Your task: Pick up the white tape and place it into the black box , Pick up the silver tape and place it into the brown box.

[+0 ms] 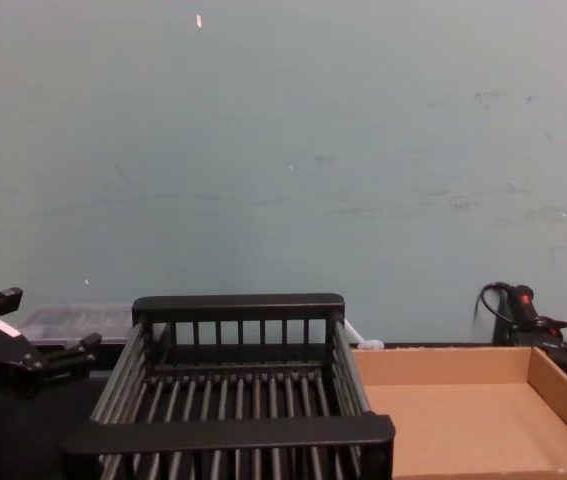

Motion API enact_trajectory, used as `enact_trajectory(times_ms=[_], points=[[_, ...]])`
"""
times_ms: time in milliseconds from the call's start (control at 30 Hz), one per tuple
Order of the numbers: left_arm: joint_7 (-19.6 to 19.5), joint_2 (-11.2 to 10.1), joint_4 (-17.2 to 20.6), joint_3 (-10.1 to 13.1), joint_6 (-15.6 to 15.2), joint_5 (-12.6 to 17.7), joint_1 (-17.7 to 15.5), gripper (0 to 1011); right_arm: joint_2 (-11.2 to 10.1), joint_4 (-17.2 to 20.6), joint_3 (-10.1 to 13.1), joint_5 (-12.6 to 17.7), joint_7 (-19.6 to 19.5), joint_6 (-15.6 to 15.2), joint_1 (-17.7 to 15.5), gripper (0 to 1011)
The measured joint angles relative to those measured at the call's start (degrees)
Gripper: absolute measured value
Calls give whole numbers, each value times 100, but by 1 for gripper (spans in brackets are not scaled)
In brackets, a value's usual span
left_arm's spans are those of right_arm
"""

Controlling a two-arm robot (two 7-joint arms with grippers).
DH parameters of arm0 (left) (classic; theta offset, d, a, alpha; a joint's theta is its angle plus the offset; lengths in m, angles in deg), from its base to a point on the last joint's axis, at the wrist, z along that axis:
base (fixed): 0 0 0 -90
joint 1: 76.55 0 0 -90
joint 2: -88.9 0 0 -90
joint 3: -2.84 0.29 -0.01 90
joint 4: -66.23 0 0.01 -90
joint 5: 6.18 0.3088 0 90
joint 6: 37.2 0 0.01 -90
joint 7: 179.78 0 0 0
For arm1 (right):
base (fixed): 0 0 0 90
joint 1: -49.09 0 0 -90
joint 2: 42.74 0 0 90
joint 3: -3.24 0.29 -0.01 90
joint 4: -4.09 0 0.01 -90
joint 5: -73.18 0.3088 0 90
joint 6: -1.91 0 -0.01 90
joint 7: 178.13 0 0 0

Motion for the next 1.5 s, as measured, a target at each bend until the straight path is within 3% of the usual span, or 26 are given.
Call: enact_trajectory(times_ms=[300, 633, 867, 1133, 1500], points=[[0, 0, 0, 0, 0, 0, 0, 1001, -451, 621, 419, 381, 427, -506, -668, 1002], [0, 0, 0, 0, 0, 0, 0, 1001, -661, 859, 648, 592, 816, -885, -1124, 1002], [0, 0, 0, 0, 0, 0, 0, 1001, -640, 786, 577, 595, 1034, -1142, -1100, 1002], [0, 0, 0, 0, 0, 0, 0, 1001, -533, 591, 330, 420, 1336, -1438, -894, 1002], [0, 0, 0, 0, 0, 0, 0, 1001, -402, 349, 129, 204, 1570, -1638, -696, 1002]])
